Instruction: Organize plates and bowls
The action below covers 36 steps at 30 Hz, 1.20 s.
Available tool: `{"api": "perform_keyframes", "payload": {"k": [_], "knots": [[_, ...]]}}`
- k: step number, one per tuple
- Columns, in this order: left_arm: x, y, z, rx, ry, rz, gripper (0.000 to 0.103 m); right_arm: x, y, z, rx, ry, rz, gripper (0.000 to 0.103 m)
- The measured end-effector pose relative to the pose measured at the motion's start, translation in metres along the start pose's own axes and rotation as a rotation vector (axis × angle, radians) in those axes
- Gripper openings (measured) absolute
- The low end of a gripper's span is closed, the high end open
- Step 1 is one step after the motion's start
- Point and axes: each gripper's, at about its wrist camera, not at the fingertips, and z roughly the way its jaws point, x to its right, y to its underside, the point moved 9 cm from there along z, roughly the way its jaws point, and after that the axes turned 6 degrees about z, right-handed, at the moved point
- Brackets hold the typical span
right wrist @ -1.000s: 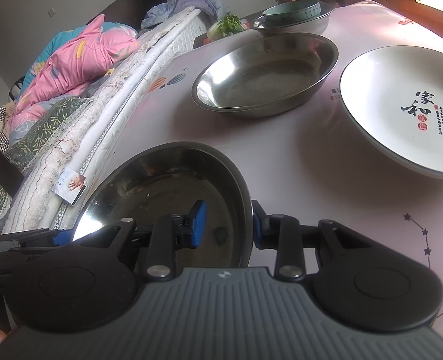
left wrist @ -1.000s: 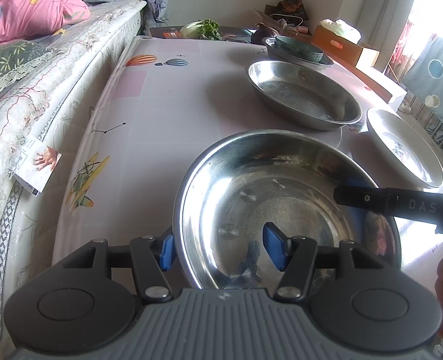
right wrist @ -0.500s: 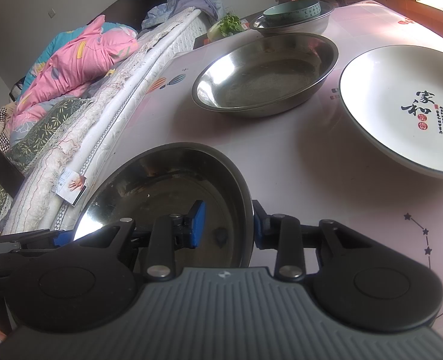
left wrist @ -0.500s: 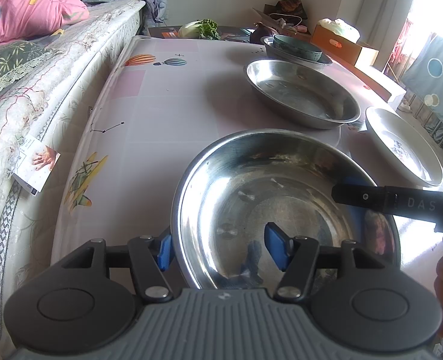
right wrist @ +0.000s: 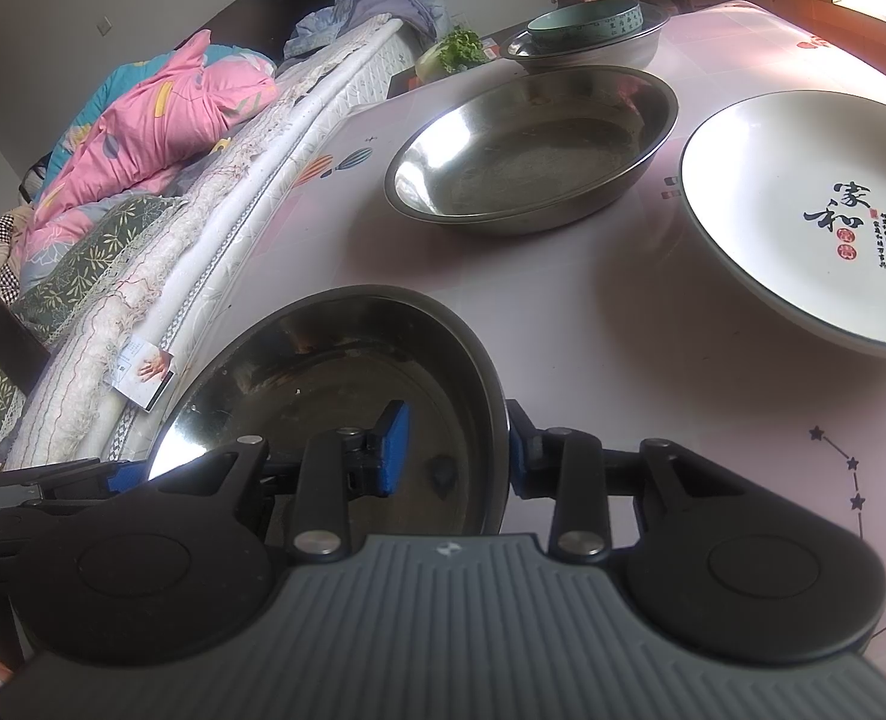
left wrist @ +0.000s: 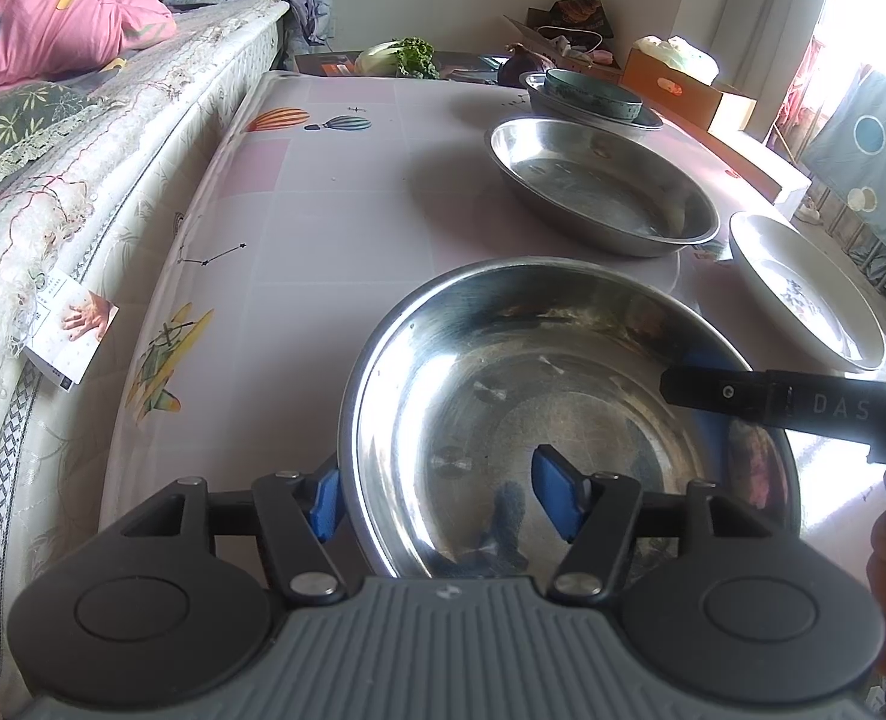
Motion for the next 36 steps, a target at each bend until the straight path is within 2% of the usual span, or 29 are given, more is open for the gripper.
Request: {"api": "perform_keyframes", "payload": {"k": [17,28,32,36], "knots": [[0.002,0.000,0.000,0.003,0.009,-0.007,0.064,-0.001,0.003,0.000,-0.003,-0.008,0.003,0.033],[-0.006,0.003,-0.013,0.028,-0.016,-0.001,0.064,-0.003,0.009,-0.012,0.016,-0.013,-0.005,0.033],[-0.008,0.005,-0.012,0.025,-0.015,-0.001,0.059,-0.003,0.012,-0.015,0.021,0.003,-0.012,0.032],[-0.012,0.005,-0.008,0.021,-0.025,0.011,0.048,-0.003,0.012,-0.012,0.028,0.027,-0.025,0.028]]}}
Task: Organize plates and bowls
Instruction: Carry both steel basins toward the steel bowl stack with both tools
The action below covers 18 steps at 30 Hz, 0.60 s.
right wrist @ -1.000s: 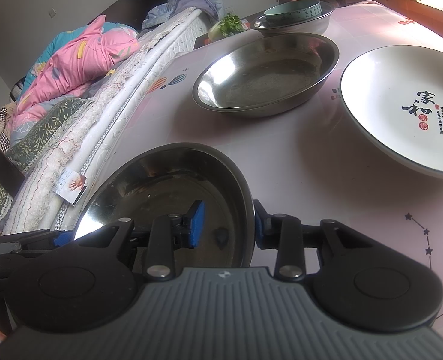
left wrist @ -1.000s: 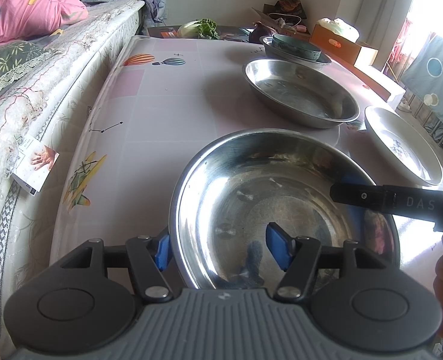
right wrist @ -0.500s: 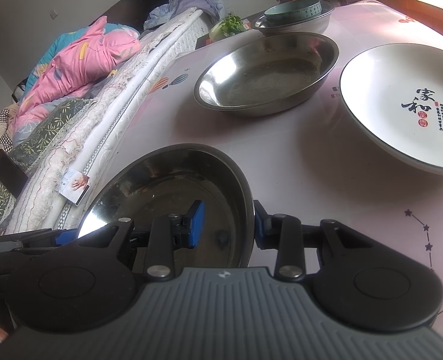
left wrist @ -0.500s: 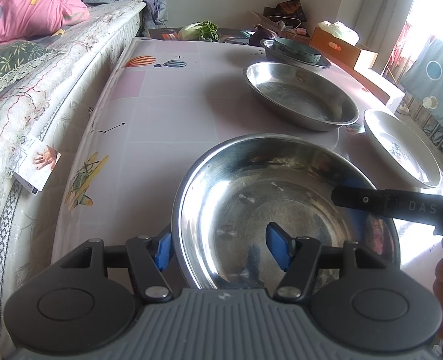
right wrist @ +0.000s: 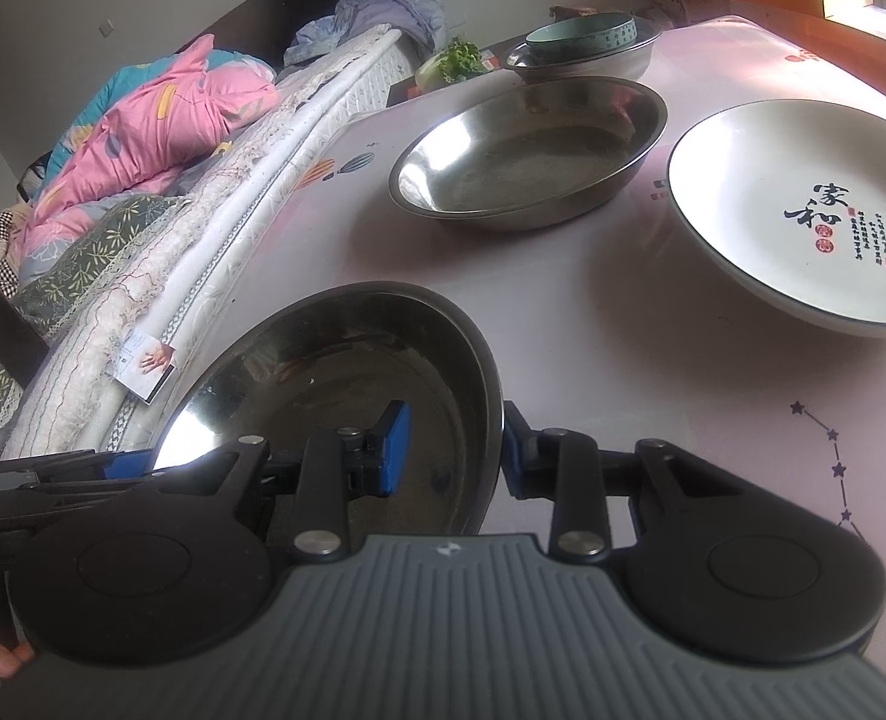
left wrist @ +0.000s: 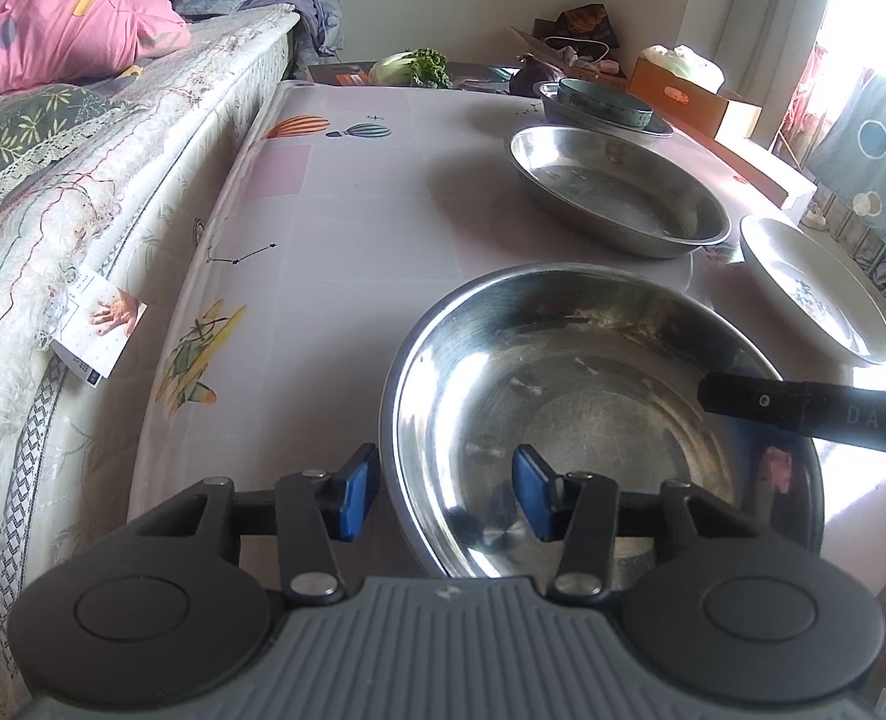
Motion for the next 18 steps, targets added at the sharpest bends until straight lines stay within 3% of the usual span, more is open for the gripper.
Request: {"api": "perform_keyframes", "payload": {"k": [8,18], "knots": [[-0.002,0.001,0.001,0.003,-0.038,0.023,0.036,-0.002,0.007,0.000,0.002,0.046,-0.064,0.018],[-0.003,-0.001,0.000,-0.012,-0.085,0.040,0.035,-0.009,0.012,-0.004,0.032,0.096,-0.149,0.017]]}}
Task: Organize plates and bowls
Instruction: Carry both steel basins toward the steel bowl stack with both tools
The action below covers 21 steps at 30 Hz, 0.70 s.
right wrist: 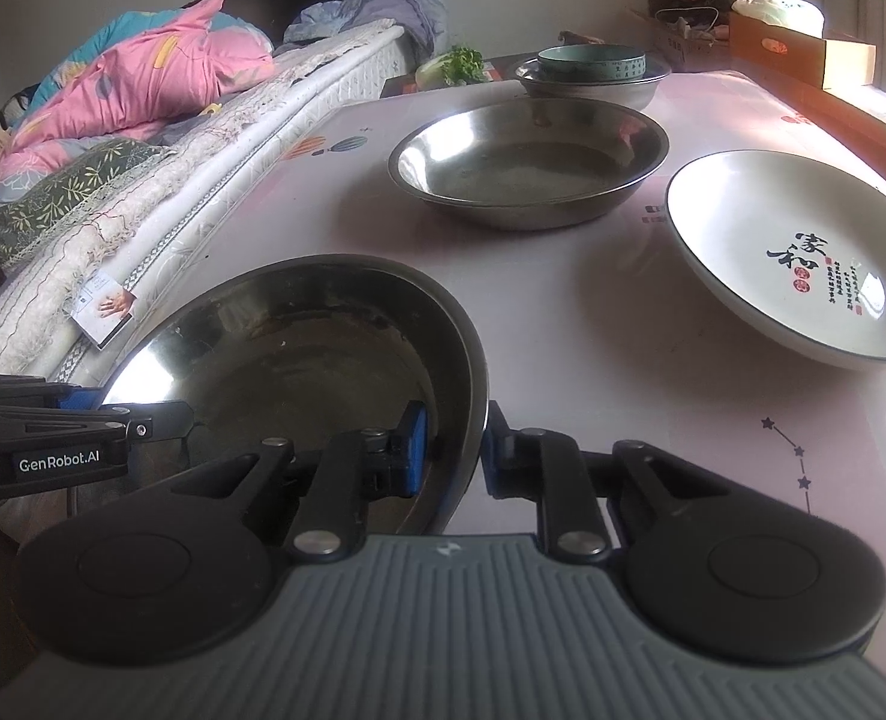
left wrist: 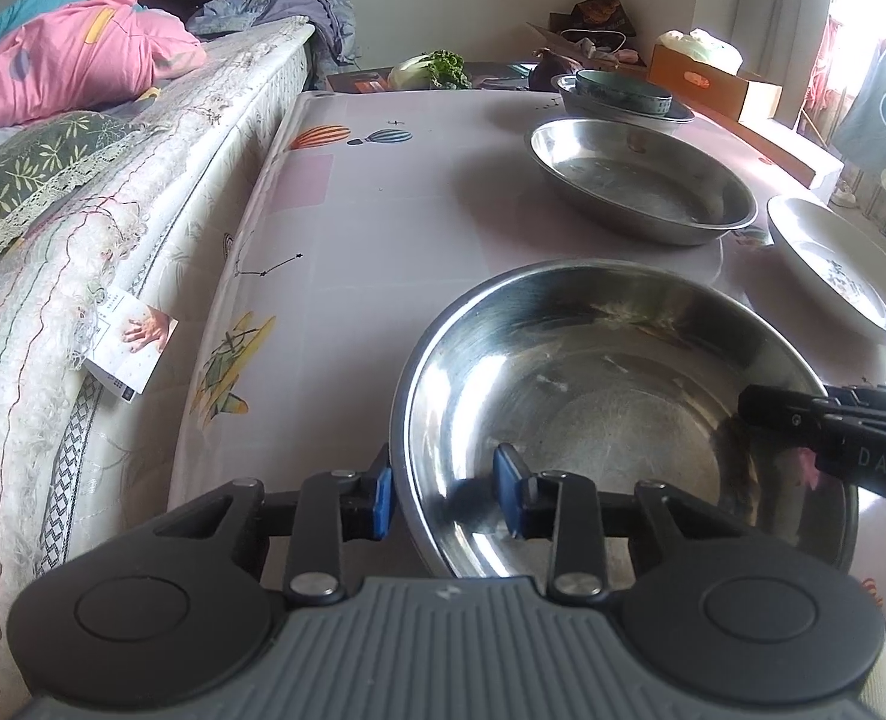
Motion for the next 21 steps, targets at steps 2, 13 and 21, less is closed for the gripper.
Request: {"api": "perform_keyframes", "payload": {"k": [2,13,21], "knots": [[-0.001,0.000,0.000,-0.003,-0.001,-0.004,0.035,0.000,0.000,-0.002,0.004,-0.005,0.002,0.017],[0.000,-0.002,-0.006,0.010,-0.010,-0.006,0.035,-0.002,-0.003,-0.008,0.024,-0.008,-0.007,0.017],[0.000,-0.005,-0.011,0.020,-0.012,-0.008,0.035,-0.002,-0.004,-0.011,0.037,-0.012,-0.010,0.017]]}}
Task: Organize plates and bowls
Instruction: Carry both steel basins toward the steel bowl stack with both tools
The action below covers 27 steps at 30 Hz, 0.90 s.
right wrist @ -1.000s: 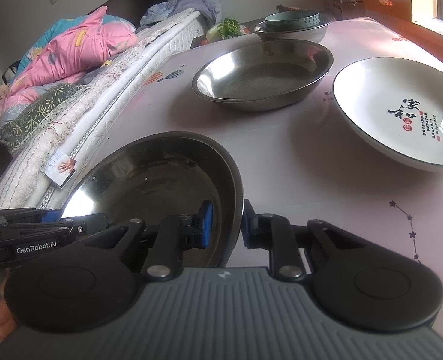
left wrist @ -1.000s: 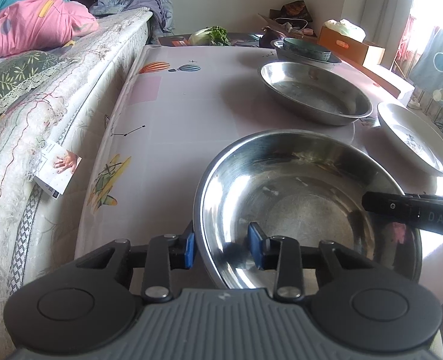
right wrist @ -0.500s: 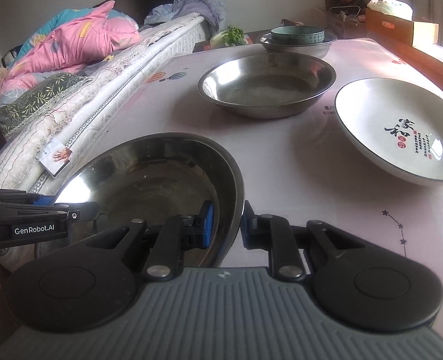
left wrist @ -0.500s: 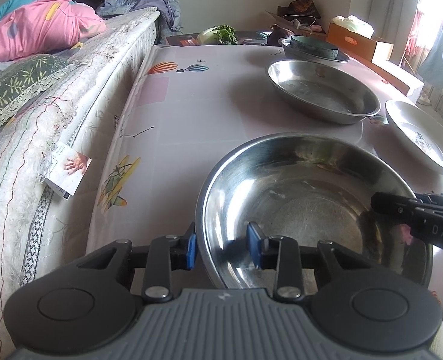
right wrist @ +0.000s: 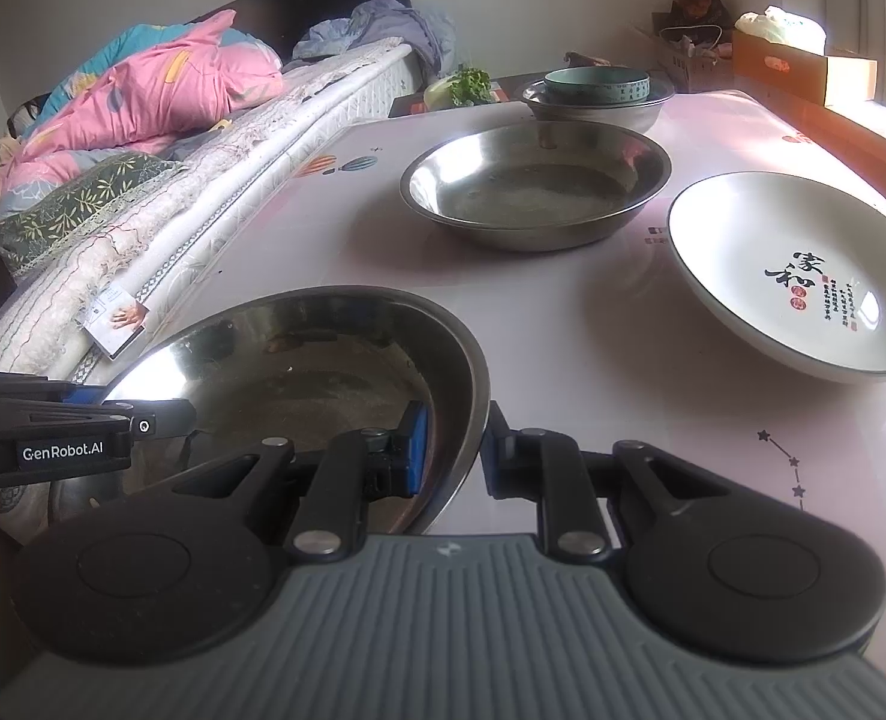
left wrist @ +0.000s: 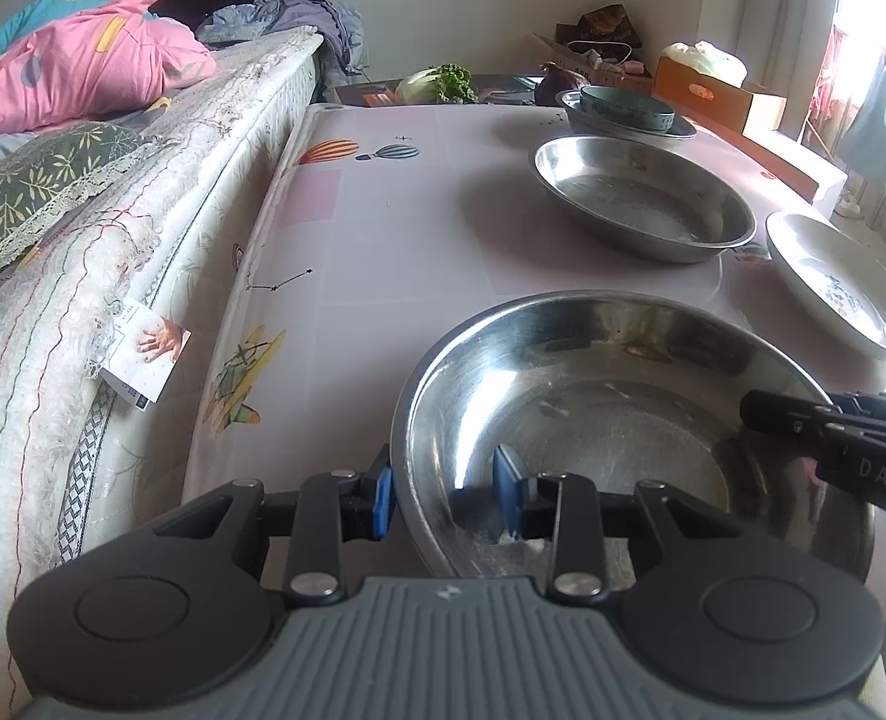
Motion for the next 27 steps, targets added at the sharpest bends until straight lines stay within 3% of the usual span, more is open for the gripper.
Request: {"api": "perform_keyframes", "payload": {"k": [15,27], "knots": [[0.003,-0.010,-0.012,0.024,0.003,-0.002,0.035,0.002,-0.008,-0.012,0.038,-0.011,0.009,0.017],[0.016,-0.058,-0.018,0.079,0.023,0.021,0.035,0.018,-0.051,-0.022,0.100,-0.013,0.059,0.017]]}}
